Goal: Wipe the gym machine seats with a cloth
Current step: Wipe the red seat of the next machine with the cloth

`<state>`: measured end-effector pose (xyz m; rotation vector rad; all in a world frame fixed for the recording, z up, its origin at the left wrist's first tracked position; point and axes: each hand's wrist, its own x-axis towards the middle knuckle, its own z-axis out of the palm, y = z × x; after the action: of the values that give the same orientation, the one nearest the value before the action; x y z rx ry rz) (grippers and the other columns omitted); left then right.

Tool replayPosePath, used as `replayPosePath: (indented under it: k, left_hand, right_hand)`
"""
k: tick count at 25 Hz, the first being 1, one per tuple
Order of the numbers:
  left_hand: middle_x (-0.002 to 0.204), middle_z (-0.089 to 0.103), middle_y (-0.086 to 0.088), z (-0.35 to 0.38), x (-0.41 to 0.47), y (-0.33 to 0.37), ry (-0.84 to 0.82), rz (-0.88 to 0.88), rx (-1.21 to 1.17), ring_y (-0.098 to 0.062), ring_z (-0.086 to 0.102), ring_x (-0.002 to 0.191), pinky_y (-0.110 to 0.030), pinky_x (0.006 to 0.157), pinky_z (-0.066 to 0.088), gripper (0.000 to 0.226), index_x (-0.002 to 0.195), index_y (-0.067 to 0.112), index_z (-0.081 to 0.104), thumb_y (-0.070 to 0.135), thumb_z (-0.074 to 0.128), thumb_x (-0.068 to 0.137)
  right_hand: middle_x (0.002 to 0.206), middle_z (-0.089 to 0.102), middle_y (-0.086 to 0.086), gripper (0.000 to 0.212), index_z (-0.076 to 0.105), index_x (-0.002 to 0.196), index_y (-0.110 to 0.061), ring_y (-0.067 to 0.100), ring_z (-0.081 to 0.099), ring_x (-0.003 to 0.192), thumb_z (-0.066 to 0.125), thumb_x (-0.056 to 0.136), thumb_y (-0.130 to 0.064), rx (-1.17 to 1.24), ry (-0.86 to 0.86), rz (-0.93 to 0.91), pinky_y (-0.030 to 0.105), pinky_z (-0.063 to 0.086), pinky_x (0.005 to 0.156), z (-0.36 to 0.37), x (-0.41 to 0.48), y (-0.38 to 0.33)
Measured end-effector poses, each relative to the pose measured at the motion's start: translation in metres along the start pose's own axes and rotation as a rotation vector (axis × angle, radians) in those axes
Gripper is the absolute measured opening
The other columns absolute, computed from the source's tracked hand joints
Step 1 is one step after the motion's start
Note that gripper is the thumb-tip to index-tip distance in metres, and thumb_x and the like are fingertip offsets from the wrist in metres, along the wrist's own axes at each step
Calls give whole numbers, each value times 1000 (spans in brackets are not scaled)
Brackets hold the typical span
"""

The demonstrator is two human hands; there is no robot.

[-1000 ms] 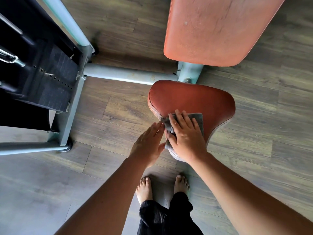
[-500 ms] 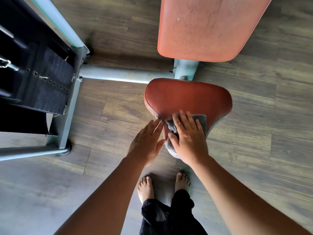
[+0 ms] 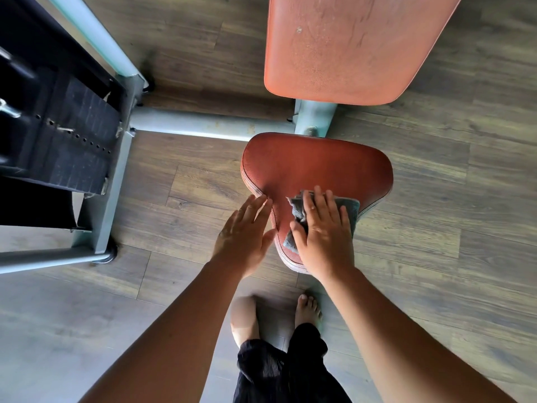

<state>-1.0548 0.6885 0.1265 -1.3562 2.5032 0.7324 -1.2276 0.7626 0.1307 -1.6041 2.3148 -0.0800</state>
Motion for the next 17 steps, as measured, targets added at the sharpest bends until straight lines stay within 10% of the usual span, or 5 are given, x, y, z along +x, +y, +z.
replayPosePath:
  k: [8,14,17]
  left_hand:
    - [170,4,7,2,2,0,14,-8,13,-15,0,157,-42,127,19,68,163,26,8,54,26,104]
    - [171,-6,9,1,5,-4,16,-16,-7,-14,-3,158,-42,127,18,70,163,29,1,58,24,103]
    - [169,-17,11,5,6,-8,26,-51,-22,-13,-8,157,-43,128,16,76,162,30,-6,64,21,101]
  right_hand:
    - [169,13,7,67,19,160,-19,26,8,156,33,101,-49,-33,-20,235,51,11,125,-10,109,48]
    - [166,24,6,65,28,157,-23,28,20,154,34,99,-53,-16,-28,-93,51,18,124,-13,59,70]
    - [164,28,10,69,31,155,-21,30,23,152,31,96,-58,-80,-35,82,54,23,121,-23,133,98]
